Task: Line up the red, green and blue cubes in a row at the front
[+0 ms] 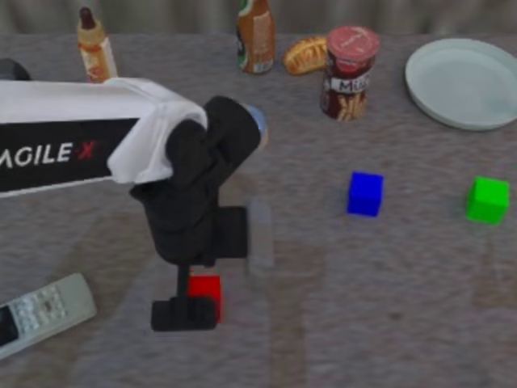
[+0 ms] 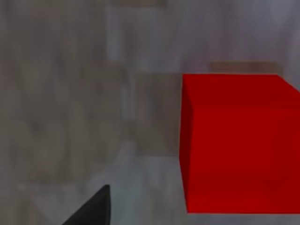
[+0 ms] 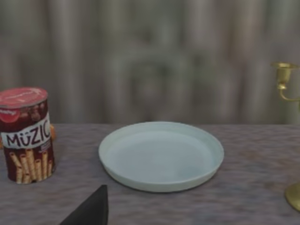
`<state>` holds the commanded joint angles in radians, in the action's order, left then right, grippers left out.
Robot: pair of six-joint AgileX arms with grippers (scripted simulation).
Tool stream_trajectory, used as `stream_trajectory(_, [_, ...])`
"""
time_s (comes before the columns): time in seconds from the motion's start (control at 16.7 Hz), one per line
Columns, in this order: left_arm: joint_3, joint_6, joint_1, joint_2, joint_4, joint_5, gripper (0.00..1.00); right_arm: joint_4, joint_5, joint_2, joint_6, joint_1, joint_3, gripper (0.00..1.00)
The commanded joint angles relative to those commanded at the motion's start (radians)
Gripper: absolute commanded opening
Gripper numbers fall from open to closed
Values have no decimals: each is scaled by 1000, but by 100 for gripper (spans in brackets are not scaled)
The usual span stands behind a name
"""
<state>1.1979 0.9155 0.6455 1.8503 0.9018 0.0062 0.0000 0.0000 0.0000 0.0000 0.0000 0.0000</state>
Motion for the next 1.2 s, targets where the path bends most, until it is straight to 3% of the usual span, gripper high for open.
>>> stream_trajectory(0.24, [79,-2,-10,-57,139,-1,100,0,0,0,0,0,0,100])
stream_trajectory(0.72, [61,-13,-20,-88,132,-3,100,-21,0,31,-23,1,30,100])
stream_trajectory(0.96, [-79,-85,-104,-257,34,-12,100,-142,-1,220,-153,13,214,100])
stream_trajectory(1.2, [-314,-223,-237,-565,-128,-20,100,-340,-2,575,-361,32,508,100])
